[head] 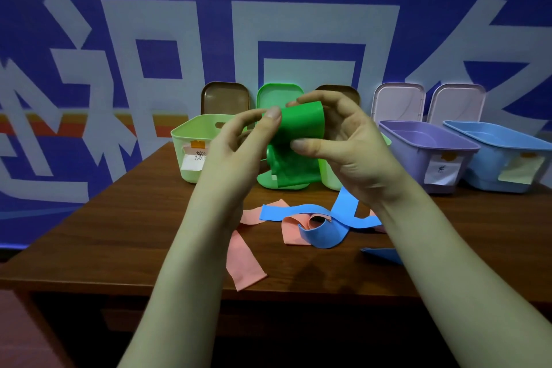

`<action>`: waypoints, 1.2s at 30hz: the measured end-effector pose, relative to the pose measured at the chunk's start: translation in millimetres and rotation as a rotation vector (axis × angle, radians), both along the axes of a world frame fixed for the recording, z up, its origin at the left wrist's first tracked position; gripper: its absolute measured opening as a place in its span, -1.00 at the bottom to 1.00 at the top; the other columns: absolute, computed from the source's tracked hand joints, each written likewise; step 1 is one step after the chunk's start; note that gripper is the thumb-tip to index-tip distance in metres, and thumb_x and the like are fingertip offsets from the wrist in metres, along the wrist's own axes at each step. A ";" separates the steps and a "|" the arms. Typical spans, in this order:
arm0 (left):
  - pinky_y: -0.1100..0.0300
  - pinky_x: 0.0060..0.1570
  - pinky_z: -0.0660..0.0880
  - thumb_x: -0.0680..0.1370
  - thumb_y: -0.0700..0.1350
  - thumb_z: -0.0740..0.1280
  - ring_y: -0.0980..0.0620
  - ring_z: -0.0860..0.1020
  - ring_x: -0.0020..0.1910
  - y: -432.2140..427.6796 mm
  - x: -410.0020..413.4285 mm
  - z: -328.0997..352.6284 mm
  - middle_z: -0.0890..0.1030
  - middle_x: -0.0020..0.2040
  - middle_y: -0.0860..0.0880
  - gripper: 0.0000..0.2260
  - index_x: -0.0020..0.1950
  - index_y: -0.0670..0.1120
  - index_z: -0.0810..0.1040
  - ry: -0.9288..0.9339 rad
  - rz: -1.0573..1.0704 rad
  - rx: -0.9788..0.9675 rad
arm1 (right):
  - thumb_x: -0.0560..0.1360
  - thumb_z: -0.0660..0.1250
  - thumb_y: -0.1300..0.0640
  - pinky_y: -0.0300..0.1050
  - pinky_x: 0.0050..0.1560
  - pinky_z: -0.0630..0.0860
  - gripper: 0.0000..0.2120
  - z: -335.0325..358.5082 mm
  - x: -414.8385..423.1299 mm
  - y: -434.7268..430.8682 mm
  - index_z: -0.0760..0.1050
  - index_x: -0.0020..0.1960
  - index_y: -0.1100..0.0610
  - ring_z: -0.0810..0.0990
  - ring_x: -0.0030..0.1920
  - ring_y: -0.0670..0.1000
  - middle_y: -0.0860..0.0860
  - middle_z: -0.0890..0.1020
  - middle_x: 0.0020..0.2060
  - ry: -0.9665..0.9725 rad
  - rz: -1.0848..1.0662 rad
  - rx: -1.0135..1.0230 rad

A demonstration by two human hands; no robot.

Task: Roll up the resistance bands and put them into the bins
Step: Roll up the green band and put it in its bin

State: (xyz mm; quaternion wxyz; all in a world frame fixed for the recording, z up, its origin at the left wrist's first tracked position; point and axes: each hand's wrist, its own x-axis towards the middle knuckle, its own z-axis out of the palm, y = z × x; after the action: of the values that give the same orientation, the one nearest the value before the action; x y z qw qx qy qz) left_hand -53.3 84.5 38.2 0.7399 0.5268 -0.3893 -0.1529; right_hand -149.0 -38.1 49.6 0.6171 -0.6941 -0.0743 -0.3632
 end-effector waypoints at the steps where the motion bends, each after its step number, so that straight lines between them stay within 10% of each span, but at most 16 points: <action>1: 0.23 -0.13 0.54 0.47 0.13 0.32 0.04 0.60 0.04 -0.3 0.3 0.1 0.60 -0.01 0.08 -0.77 0.07 0.10 0.57 -0.005 0.008 0.005 | 0.25 0.44 0.45 -0.04 0.14 0.57 -0.52 -0.9 0.3 -0.6 0.45 0.09 0.13 0.59 0.08 0.02 0.05 0.61 0.01 0.003 -0.010 -0.013; 14: 0.33 -0.16 0.55 0.47 -0.09 0.38 0.12 0.65 -0.03 1.0 -3.4 -1.3 0.65 -0.01 -0.01 -0.69 0.21 0.03 0.52 -0.009 0.002 -0.109 | 0.42 0.36 0.43 -0.01 0.19 0.54 -0.53 -0.4 -3.5 1.2 0.39 0.27 0.16 0.57 0.18 0.09 0.13 0.55 0.19 0.169 -0.038 -0.037; 21: 0.24 -0.10 0.57 0.33 -0.28 0.47 -0.01 0.63 0.05 2.4 1.1 -3.7 0.62 0.05 -0.11 -0.42 0.32 -0.01 0.43 -0.006 -0.027 -0.167 | 0.41 0.29 0.01 -0.06 0.03 0.62 -0.57 4.2 -6.3 3.6 0.44 0.22 0.18 0.62 0.05 0.04 0.07 0.58 0.02 0.218 -0.038 0.053; 36: 0.20 0.06 0.53 0.43 -0.28 0.42 0.01 0.56 0.18 -0.2 6.9 -5.3 0.59 0.17 -0.07 -0.62 0.21 -0.03 0.54 -0.052 -0.108 -0.040 | 0.24 0.42 0.21 -0.06 0.14 0.56 -0.60 1.0 -8.4 -3.2 0.48 0.07 0.13 0.62 0.02 0.03 0.05 0.61 -0.02 0.130 -0.061 0.119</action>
State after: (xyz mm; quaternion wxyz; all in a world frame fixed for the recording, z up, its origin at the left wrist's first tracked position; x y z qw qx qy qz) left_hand -46.4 84.3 32.9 0.7308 0.4938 -0.4391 -0.1712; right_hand -157.5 -41.3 50.6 0.6492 -0.6804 0.0089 -0.3398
